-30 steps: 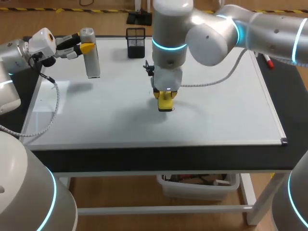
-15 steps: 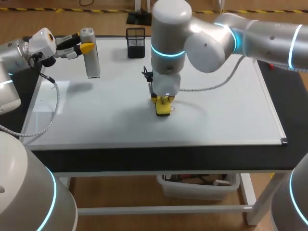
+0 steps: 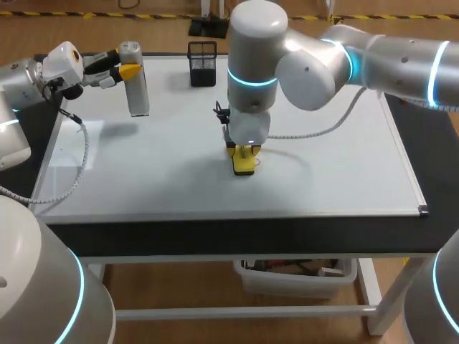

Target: Pick up the inspection probe, press it on each red-marked spot on the whiteboard one by one, put down the probe, pick up the eraser, and wipe off all the red marks.

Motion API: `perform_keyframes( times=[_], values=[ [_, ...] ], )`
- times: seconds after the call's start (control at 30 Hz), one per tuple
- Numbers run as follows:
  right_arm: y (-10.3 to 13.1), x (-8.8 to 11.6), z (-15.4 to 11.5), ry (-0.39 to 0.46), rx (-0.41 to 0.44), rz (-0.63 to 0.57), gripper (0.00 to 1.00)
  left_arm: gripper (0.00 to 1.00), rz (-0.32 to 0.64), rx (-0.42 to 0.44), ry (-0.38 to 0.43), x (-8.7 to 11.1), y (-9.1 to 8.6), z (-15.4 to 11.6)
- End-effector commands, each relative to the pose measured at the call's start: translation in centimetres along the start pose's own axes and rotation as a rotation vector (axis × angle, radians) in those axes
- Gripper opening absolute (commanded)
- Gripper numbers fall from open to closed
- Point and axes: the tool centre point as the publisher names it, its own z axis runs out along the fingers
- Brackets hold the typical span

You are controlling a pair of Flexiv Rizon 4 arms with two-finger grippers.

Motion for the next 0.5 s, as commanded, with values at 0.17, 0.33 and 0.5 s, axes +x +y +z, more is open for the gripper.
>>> perform_keyframes(
  times=[0.17, 0.33, 0.5],
  values=[
    [-0.1, 1.4, 0.2, 0.01, -0.003, 0.026, 0.0, 0.0, 0.002, 0.0, -0.003, 0.1, -0.1, 0.1],
    [0.2, 2.4, 0.5, 0.019, -0.011, 0.048, 0.0, 0.0, 0.002, 0.0, -0.003, 0.1, -0.1, 0.1],
    [0.4, 3.7, 0.4, 0.025, -0.011, 0.079, 0.0, 0.0, 0.002, 0.0, -0.003, 0.1, -0.1, 0.1]
  ],
)
